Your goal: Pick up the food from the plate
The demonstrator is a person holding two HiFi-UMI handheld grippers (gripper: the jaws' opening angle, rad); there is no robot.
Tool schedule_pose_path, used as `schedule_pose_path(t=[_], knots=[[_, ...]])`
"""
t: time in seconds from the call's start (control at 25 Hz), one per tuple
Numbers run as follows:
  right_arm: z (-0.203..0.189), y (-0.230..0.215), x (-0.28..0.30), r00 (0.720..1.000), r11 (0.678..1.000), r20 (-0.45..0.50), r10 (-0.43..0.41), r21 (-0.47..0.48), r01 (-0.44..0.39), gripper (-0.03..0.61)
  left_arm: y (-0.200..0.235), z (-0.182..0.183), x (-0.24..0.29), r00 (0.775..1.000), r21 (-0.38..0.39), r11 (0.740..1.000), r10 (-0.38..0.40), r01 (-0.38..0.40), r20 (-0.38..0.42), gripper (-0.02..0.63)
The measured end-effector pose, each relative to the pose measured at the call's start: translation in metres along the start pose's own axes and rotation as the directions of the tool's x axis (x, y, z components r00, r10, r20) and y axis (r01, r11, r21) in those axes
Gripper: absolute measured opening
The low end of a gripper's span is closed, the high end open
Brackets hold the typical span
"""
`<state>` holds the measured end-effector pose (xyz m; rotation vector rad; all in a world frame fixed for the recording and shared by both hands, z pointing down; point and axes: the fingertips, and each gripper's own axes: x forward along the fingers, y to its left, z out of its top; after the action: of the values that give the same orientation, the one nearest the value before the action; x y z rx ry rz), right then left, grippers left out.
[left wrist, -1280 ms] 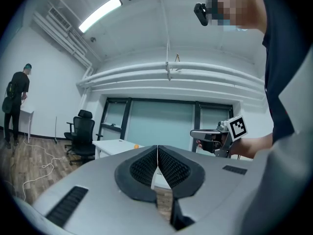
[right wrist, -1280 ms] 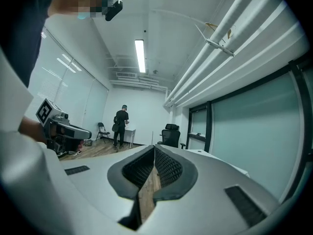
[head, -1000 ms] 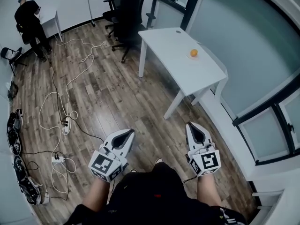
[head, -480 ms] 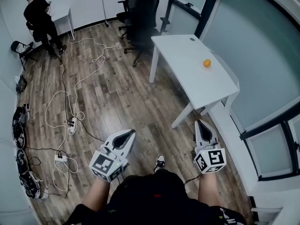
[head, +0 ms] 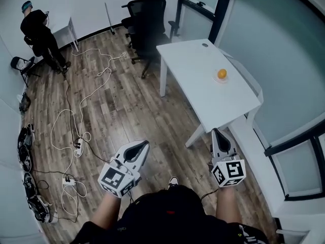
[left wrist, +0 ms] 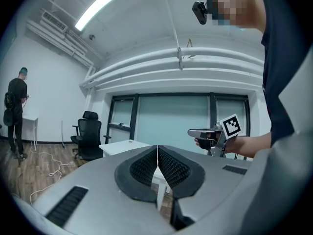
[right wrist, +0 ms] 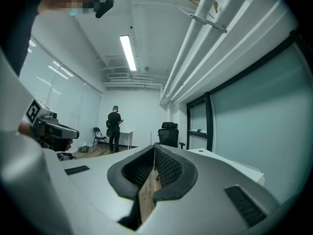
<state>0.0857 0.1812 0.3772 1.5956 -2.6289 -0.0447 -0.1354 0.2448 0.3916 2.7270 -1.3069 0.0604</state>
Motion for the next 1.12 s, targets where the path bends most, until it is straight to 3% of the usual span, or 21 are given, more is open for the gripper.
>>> schedule_pose_path(t=[0.56,0.72,0.88,1.12], knots=[[-0.041,-0.163,0.059,0.998,0.996,-0.055,-0.024,0.08,0.029,0.025,0.001,-0.008,0.163,0.995,-0.022,0.999,0.03,-0.033,-0.09,0.023],[-0.056,-0.171,0.082,0.998,0.995,-0.069,0.0,0.095,0.007,0.025,0.012,-0.015,0.184,0.993,-0.021,0.999,0.028,-0.031,-0.114,0.023],[-0.06,-0.162,0.106,0.996,0.999,-0.08,0.032,0.035,-0.03,0.026,0.039,-0.019,0.201,0.992,-0.047,0.999,0.017,-0.023,-0.123,0.023],[-0.068,-0.189,0.149,0.99,0.997,-0.123,-0.064,0.023,0.067,0.026,0.081,-0.021,0.258,0.989,-0.039,0.996,-0.09,0.086,-0.114,0.023]])
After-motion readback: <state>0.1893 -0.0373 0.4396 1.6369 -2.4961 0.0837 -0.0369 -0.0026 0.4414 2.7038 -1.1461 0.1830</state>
